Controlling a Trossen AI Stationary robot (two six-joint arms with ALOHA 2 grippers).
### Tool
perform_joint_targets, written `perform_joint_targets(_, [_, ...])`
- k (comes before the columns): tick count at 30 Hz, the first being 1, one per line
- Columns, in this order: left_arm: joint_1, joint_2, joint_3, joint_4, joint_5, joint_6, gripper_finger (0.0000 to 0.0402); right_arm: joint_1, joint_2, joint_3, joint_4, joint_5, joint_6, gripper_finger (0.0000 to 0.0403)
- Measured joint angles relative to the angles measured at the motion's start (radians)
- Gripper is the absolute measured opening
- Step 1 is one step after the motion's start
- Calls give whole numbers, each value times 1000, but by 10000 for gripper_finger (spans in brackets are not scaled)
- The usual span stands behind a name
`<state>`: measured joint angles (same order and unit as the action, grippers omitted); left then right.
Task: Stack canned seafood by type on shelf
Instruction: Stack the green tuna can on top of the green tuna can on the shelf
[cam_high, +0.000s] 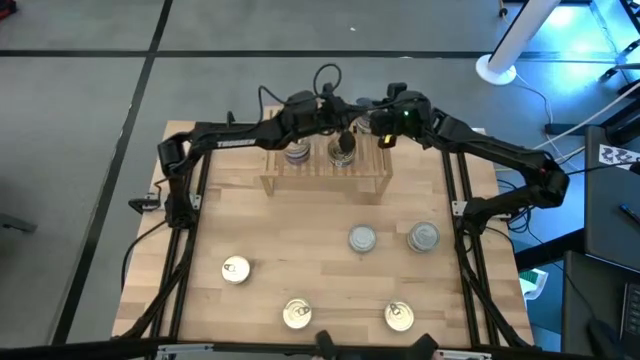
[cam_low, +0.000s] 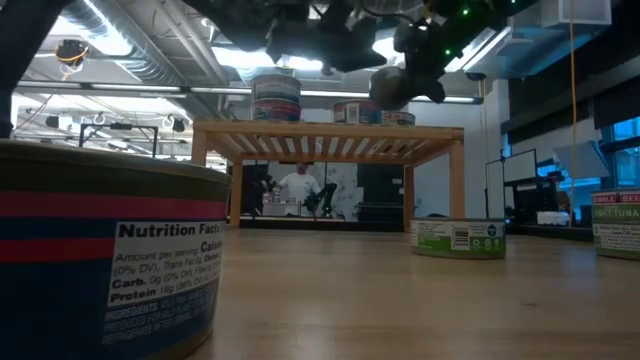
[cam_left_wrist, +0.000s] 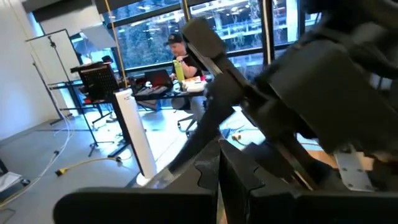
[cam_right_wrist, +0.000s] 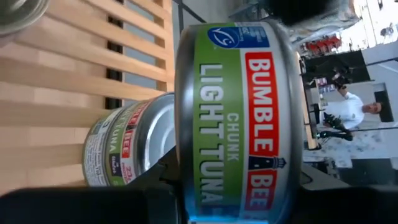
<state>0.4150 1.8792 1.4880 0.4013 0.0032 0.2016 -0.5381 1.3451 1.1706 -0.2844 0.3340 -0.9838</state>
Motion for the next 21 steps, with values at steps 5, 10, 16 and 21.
perform_joint_targets(5, [0,19,20,0,0,20,3,0,17,0,0,23,-20,130])
perform_joint_targets(10, [0,19,20,-9,0,41,3,0,19,0,0,39,-20,131])
perform_joint_targets(16, [7,20,21,-89,0,41,3,0,19,0,-2,99,-21,131])
perform_joint_targets(21, [10,26,20,-74,0,40,3,0,19,0,-3,91,-21,131])
